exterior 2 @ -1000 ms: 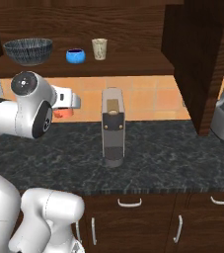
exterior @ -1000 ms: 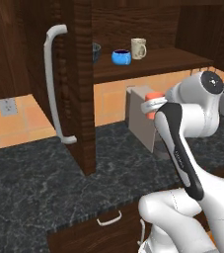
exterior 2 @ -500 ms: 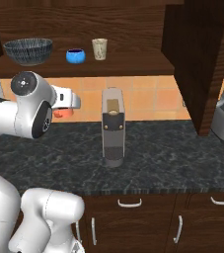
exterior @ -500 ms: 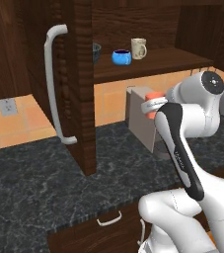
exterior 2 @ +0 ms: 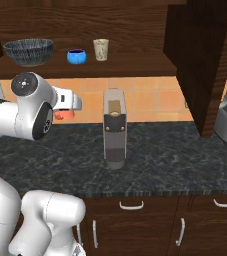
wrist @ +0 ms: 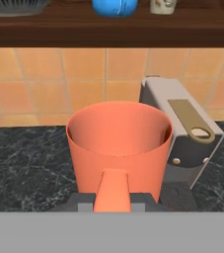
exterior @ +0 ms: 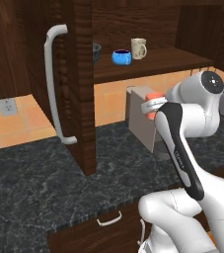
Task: Gather all objects into one cabinet and sort the glasses and bowls to opposite sides.
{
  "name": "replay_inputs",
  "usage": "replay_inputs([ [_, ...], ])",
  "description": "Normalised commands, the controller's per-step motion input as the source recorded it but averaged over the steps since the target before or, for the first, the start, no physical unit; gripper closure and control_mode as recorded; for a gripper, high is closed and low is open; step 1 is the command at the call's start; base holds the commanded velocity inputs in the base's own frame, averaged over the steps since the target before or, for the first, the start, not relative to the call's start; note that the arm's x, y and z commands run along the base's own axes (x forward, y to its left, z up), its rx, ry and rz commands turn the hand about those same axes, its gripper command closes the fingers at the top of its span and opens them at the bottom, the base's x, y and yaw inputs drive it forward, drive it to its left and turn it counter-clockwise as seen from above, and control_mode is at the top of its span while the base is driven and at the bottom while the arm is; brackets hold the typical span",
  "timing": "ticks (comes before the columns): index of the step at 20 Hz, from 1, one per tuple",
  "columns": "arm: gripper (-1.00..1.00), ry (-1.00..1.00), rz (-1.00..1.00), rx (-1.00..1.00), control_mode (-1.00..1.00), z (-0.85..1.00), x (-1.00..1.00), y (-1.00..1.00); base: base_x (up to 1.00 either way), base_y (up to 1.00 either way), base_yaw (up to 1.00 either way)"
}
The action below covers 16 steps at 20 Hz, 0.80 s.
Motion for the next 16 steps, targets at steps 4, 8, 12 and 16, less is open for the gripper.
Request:
replay_inputs([
  [4,1.0,0.03,0.0,0.0,-1.0,0.0,0.0,0.0,0.0,0.0,0.0],
  [8,1.0,0.0,0.0,0.0,-1.0,0.01,0.0,0.0,0.0,0.0,0.0],
  [12,1.0,-0.07,-0.08,0.01,-1.0,0.85,-0.16,-0.11,0.0,0.0,0.0],
  [16,1.0,-0.16,-0.08,0.0,-1.0,1.0,-0.1,0.0,0.0,0.0,0.0],
])
